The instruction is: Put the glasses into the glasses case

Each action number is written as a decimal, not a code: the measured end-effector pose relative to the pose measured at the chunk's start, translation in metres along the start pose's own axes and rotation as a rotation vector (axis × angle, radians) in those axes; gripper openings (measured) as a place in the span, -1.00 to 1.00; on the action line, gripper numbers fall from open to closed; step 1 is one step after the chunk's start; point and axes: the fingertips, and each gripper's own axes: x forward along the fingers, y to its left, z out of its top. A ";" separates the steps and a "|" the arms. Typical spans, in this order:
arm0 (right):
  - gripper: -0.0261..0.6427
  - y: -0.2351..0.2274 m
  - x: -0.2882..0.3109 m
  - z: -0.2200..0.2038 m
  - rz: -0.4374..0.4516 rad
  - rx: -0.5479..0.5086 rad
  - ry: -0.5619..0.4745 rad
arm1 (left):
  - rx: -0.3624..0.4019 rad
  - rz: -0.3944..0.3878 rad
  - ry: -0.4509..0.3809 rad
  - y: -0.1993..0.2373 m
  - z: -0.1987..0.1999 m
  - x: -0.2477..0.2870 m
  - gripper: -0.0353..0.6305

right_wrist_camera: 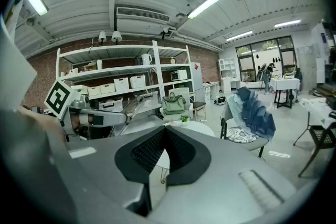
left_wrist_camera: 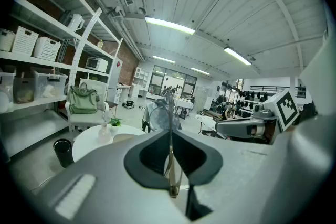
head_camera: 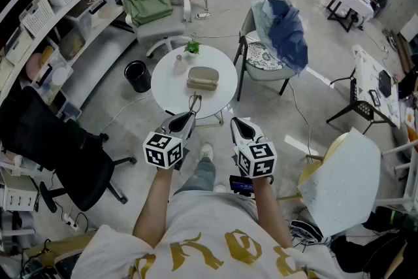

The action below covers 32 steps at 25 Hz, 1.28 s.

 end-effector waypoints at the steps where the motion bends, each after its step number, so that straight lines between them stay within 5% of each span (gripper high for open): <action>1: -0.85 -0.001 -0.001 0.001 -0.004 0.003 -0.002 | 0.003 -0.002 0.000 -0.001 0.001 -0.001 -0.85; 16: -0.85 -0.006 0.026 -0.006 -0.014 0.045 0.043 | 0.025 -0.026 0.027 0.015 0.006 0.016 -0.85; 32: -0.85 -0.069 0.189 0.023 -0.177 0.141 0.121 | 0.039 -0.202 0.178 0.159 0.023 0.149 -0.84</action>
